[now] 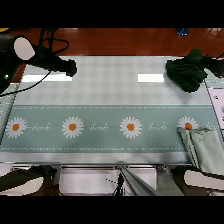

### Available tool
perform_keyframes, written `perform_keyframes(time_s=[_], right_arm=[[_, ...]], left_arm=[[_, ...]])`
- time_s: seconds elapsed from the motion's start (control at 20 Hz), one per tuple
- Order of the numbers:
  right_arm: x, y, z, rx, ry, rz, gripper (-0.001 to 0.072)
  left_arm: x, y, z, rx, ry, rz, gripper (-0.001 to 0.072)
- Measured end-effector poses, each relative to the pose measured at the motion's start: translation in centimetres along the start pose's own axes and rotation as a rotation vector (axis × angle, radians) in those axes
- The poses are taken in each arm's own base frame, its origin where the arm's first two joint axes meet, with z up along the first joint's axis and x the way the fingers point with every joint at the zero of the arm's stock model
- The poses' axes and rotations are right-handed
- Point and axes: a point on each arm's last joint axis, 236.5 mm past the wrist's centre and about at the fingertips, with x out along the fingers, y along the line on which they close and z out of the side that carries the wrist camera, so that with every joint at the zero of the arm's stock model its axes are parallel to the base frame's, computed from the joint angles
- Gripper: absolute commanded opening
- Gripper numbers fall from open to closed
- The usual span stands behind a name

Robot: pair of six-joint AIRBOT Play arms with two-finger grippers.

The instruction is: Fold the shirts.

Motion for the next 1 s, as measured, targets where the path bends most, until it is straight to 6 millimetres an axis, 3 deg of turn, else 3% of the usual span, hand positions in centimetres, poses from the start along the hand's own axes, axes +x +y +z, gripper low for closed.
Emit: perform_keyframes(time_s=[0.2,0.4,0.45,0.5,0.55,0.65,0.75,0.85,1.0], right_arm=[[4.6,-0.1,-2.6,0.078,0.056,0.019,0.0601],[8.1,1.8,-5.2,0.107,0.090,0.058,0.0563],[8.8,2.2,-5.9,0.103,0.099,0.062,0.0422],[9.5,2.6,-6.6,0.104,0.110,0.066,0.0181],[10.1,2.9,-7.3,0.110,0.122,0.070,0.0033],[10.6,3.4,-7.8,0.126,0.126,0.079,0.0031],[10.1,4.0,-7.2,0.148,0.115,0.097,0.0031],[8.2,4.8,-4.6,0.145,0.048,0.128,0.0030],[2.0,6.5,1.4,0.083,-0.111,0.188,0.0030]], left_arm=[[0.0,-0.1,-0.8,0.000,0.035,-0.003,0.0702],[0.0,-0.1,-1.4,0.000,0.058,-0.005,0.0702],[0.0,-0.1,-1.5,0.000,0.063,-0.006,0.0702],[0.0,-0.1,-1.6,0.000,0.066,-0.006,0.0702],[0.0,-0.2,-1.6,-0.001,0.068,-0.007,0.0702],[0.0,-0.2,-1.7,-0.001,0.073,-0.007,0.0702],[0.0,-0.2,-1.7,0.000,0.074,-0.007,0.0701],[-0.2,-0.2,-1.7,0.000,0.073,-0.007,0.0702],[-1.7,-0.3,-0.9,0.003,0.040,-0.006,0.0701]])
